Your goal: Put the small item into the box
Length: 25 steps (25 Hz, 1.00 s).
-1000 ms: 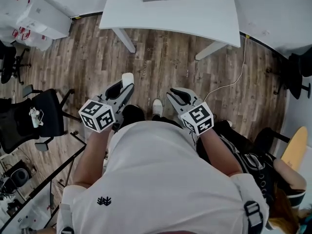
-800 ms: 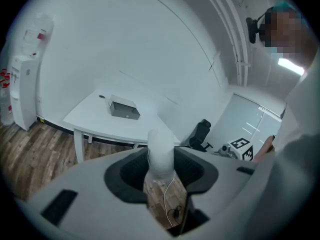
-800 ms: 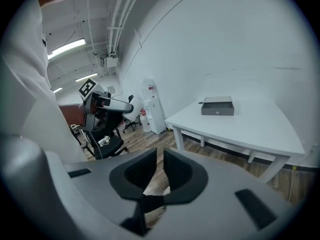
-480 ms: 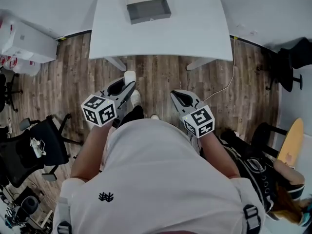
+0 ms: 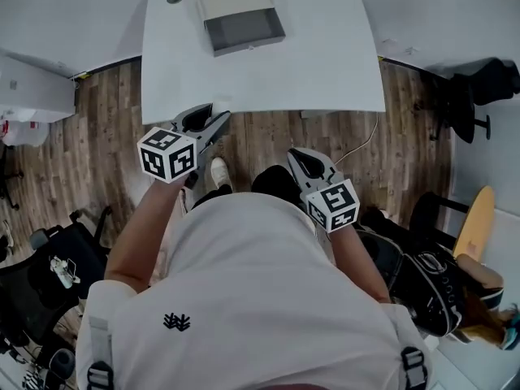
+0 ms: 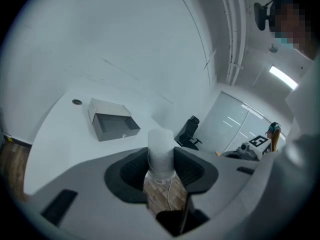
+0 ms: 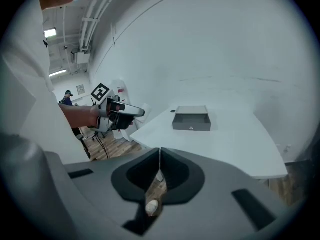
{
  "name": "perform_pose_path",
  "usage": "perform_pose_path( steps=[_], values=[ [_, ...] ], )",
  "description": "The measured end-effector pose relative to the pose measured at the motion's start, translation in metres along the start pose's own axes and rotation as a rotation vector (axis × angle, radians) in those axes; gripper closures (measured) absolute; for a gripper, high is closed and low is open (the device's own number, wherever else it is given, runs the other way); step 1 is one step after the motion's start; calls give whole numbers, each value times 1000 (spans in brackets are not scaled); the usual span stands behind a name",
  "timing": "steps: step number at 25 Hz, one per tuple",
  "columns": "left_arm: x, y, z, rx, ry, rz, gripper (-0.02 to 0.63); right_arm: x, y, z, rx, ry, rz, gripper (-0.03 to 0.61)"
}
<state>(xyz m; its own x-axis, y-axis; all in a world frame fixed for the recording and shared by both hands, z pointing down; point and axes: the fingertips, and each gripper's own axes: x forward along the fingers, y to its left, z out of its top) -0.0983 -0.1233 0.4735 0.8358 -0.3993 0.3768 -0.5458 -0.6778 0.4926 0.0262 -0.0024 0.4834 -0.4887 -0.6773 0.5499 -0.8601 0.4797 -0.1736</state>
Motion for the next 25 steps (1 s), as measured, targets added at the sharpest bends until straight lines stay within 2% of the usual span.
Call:
perform_pose_path(
  steps=[3, 7, 17, 19, 23, 25],
  values=[
    [5, 11, 10, 4, -6, 9, 454, 1, 3, -1, -5, 20, 1, 568],
    [19, 24, 31, 33, -9, 37, 454, 6, -13, 8, -2, 5, -5, 568],
    [74, 92, 66, -7, 29, 165, 454, 44, -68, 52, -87, 0, 97, 568],
    [98, 102, 73, -6, 53, 192, 454, 49, -93, 63, -91, -12, 106, 568],
    [183, 118, 87, -22, 141, 247, 454, 52, -180, 74, -57, -7, 145, 568],
    [210, 126, 86, -33, 182, 272, 454, 53, -206, 74, -45, 4, 162, 568]
  ],
)
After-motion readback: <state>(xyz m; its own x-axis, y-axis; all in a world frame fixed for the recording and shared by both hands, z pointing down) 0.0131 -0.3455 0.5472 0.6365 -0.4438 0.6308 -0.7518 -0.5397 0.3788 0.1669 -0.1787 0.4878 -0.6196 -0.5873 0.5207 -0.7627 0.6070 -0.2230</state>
